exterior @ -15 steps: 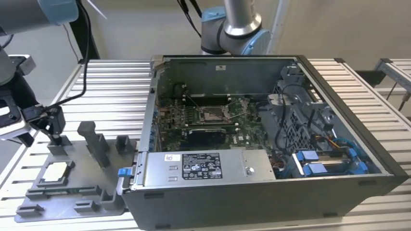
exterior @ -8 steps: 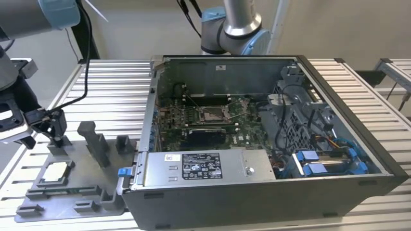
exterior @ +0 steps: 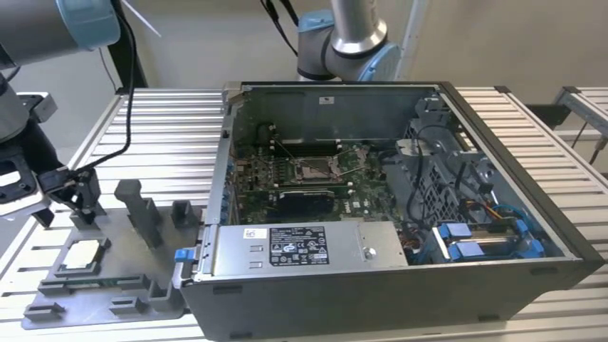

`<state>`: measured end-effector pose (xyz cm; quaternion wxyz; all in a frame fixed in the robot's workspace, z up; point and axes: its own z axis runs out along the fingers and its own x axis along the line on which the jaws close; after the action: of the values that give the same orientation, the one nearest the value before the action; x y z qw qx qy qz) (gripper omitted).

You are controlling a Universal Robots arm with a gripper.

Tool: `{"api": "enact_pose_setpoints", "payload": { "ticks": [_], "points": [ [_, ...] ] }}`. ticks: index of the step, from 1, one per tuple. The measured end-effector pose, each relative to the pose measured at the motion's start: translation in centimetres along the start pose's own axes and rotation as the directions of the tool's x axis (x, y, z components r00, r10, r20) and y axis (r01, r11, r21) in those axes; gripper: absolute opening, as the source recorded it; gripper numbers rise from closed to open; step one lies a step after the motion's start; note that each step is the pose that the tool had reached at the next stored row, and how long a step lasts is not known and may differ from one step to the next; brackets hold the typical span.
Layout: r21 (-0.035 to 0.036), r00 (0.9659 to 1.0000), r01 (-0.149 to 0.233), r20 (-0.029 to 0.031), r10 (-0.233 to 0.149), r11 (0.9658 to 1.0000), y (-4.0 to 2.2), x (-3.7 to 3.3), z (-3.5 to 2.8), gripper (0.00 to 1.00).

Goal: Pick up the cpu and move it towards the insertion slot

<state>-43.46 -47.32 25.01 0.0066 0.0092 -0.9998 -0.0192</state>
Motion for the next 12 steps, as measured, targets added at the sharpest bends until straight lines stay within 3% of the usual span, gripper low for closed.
{"api": "enact_pose_setpoints", "payload": {
  "ticks": [12],
  "points": [
    [0.0,1.0,0.0,0.0,0.0,1.0,-1.42,-0.01,1.17,1.0]
  ]
}}
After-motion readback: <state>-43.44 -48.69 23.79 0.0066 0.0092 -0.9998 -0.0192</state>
